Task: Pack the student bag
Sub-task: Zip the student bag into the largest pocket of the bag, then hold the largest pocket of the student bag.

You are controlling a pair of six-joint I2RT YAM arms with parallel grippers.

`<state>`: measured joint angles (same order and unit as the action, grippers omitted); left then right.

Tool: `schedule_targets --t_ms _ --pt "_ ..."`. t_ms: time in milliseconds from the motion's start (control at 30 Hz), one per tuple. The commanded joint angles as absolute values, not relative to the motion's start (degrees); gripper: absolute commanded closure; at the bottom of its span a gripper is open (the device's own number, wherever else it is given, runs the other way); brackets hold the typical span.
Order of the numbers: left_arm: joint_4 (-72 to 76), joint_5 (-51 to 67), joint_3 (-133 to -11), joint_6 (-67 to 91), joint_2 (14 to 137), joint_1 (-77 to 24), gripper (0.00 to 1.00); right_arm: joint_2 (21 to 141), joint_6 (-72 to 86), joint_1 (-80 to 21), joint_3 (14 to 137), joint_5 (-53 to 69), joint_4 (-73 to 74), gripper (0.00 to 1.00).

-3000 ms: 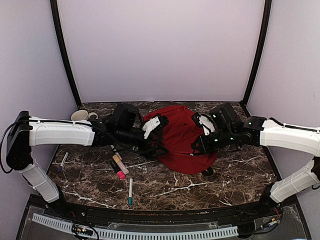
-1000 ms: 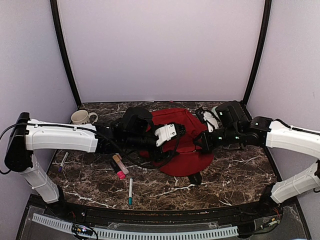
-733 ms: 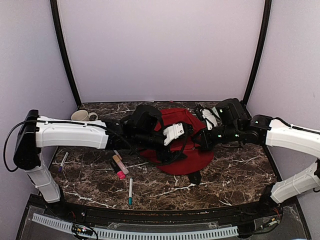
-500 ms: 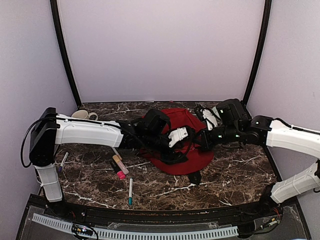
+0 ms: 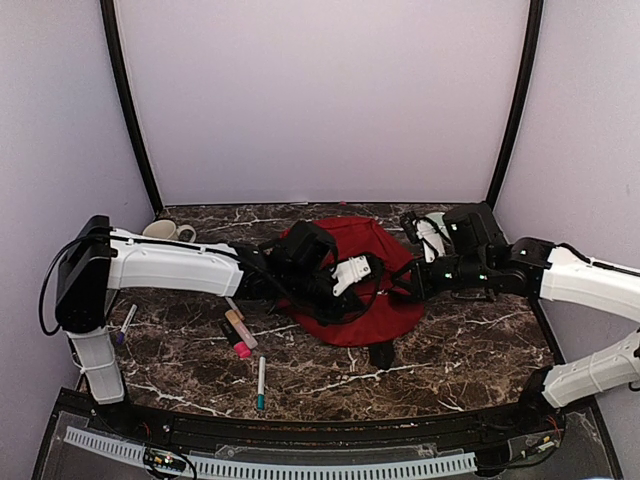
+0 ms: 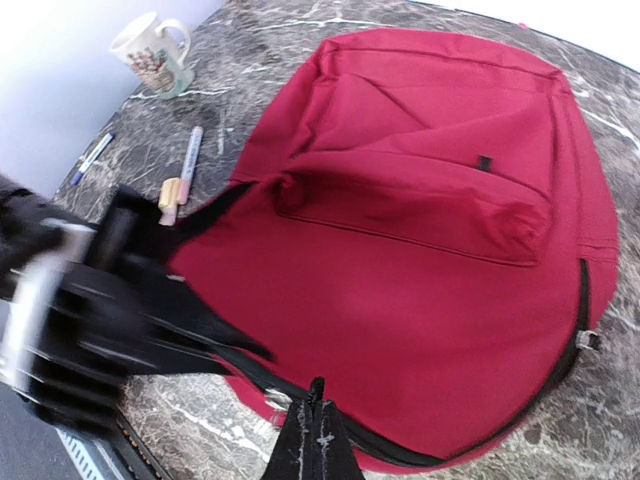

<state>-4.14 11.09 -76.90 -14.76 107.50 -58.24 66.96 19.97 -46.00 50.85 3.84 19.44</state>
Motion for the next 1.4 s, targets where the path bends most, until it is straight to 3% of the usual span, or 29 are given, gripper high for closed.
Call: schedule_targets --t_ms 0,200,367,433,633,767,867,933,1067,1200,1267,1367 --pt "-4.9 7.5 -70.3 -13.7 96.9 -57.7 0.99 62.5 23.5 -41.3 47.2 0.0 16.5 1.00" --pt "-4.7 7.3 -62.3 -13.6 88.3 -57.7 0.99 59.7 24.8 -36.8 43.3 1.5 15.0 1.00" --pt "-5.1 7.6 -62.5 -13.7 88.1 -57.7 0.96 61.1 25.6 -36.5 43.2 4.5 13.1 1.00" --pt "-6.2 8.5 -64.1 -13.4 88.9 -57.7 0.86 61.9 25.4 -36.5 43.9 6.0 12.2 1.00" --pt "-8.5 11.1 -70.8 -13.1 91.0 -58.0 0.45 63.8 23.3 -36.6 46.1 14.5 8.8 1.00" --pt "-6.7 15.5 -72.5 -13.4 93.4 -58.1 0.29 64.9 22.9 -36.6 46.9 16.9 6.7 1.00" --pt "-6.8 18.8 -75.2 -12.8 97.4 -58.2 0.27 66.2 22.8 -36.6 47.9 18.0 6.3 1.00" --pt "-6.1 20.4 -76.7 -11.8 100.1 -58.2 0.20 66.5 22.8 -36.6 48.1 18.3 6.1 1.00" --pt "-3.7 20.9 -79.7 -9.3 105.2 -58.4 0.21 66.3 23.1 -36.6 47.7 18.3 6.0 1.00" --pt "-4.5 21.5 -85.3 -6.2 111.1 -58.4 0.34 65.3 23.4 -36.6 47.1 17.8 6.1 1.00" --pt "-6.8 22.9 -88.4 -5.9 113.5 -58.4 0.47 64.9 23.4 -36.6 46.8 17.5 6.4 1.00" --pt "-8.4 23.0 -89.8 -6.4 114.2 -58.4 0.87 64.1 23.5 -36.6 46.2 16.8 6.9 1.00"
